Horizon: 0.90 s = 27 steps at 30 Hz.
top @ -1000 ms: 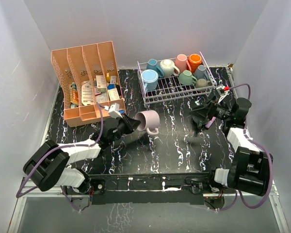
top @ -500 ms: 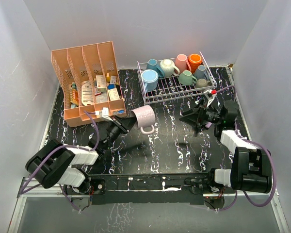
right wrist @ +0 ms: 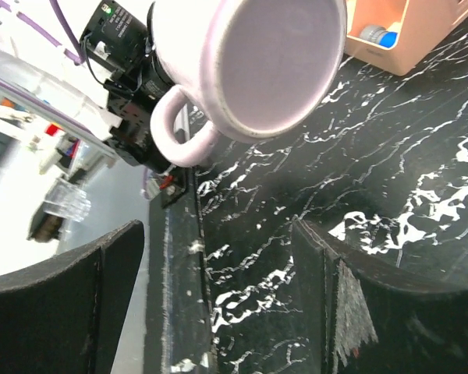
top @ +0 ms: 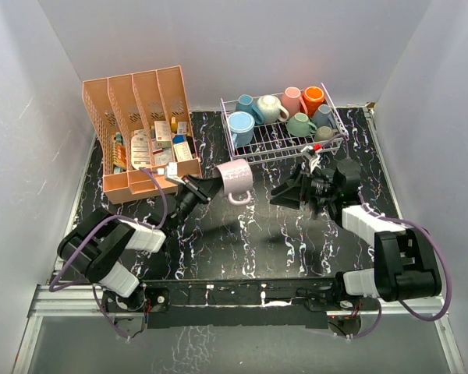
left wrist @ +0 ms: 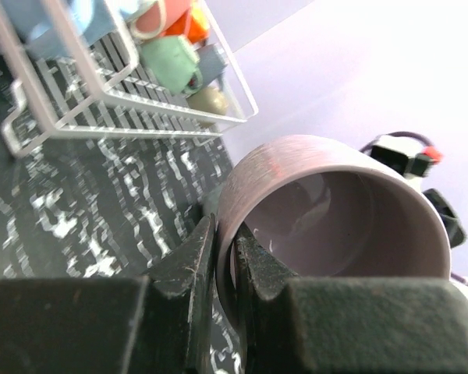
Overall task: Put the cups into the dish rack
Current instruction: Pick up the cup at the center of the board, then turn the cup upside down in the dish rack.
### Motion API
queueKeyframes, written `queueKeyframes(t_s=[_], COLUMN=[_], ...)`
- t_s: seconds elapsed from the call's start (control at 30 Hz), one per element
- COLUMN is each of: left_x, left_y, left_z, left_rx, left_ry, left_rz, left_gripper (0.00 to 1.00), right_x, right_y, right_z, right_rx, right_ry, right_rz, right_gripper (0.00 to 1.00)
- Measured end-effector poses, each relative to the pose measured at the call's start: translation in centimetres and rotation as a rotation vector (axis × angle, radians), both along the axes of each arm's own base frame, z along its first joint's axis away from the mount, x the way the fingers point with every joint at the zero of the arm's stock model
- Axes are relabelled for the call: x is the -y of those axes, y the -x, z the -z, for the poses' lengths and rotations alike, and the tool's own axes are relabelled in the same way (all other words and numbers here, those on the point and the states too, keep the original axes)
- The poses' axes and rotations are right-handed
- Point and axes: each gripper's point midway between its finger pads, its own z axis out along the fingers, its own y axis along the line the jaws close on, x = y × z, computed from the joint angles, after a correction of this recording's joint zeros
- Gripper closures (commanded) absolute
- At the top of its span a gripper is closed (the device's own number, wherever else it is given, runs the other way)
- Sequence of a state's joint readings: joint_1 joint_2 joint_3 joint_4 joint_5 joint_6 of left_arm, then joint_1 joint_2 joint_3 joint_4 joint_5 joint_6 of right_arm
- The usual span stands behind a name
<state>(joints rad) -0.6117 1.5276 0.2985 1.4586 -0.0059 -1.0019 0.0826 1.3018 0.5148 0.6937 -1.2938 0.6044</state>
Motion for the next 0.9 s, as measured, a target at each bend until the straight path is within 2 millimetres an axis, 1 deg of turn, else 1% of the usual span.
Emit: queueKeyframes(t_s=[0.07,0.13,0.23,0.3,0.33,0.4,0.53,0.73,0.9], left_x=[0.7,1.3,1.7,1.9,2.0,2.4,3.0,3.3,3.2], left_y=[-0.7,-1.3,-2.0,-2.3,-2.5,-2.9,-3.7,-4.2,-4.5], left_z=[-1.7,-3.5,-5.5,-6.7,-7.1,-8.3,-10.1,-12.6,-13.6], left_rx=[0.034,0.074,0.116,0.143,0.151,0.178,0.214,0.268,0.297], left_ry=[0.026,0.057,0.087,0.104,0.109,0.126,0.148,0.178,0.179], left_rz=[0.013,0.025,0.033,0.034,0.035,0.037,0.039,0.038,0.022], left_gripper=[1.0,1.0,1.0,1.0,1.0,1.0,1.0,1.0,1.0], right_x=[-0.3,-0.5,-0.7,-1.0,-1.1,-1.5,-2.5,-4.3,-5.6], right_y=[-0.1,-0.6,-1.1,-1.2,-1.3,-1.3,-1.0,-0.5,-0.6], right_z=[-0.2,-1.0,-2.9,-4.6,-5.2,-6.6,-8.3,-9.2,-11.1], right_rx=[-0.048,-0.084,-0.102,-0.111,-0.11,-0.112,-0.137,-0.236,-0.286], right_ry=[-0.008,-0.019,-0.038,-0.052,-0.055,-0.063,-0.077,-0.104,-0.158], right_rz=[-0.016,-0.024,-0.033,-0.051,-0.058,-0.075,-0.103,-0.103,-0.081], right_gripper=[0.16,0.15,0.14,0.14,0.12,0.12,0.13,0.15,0.18])
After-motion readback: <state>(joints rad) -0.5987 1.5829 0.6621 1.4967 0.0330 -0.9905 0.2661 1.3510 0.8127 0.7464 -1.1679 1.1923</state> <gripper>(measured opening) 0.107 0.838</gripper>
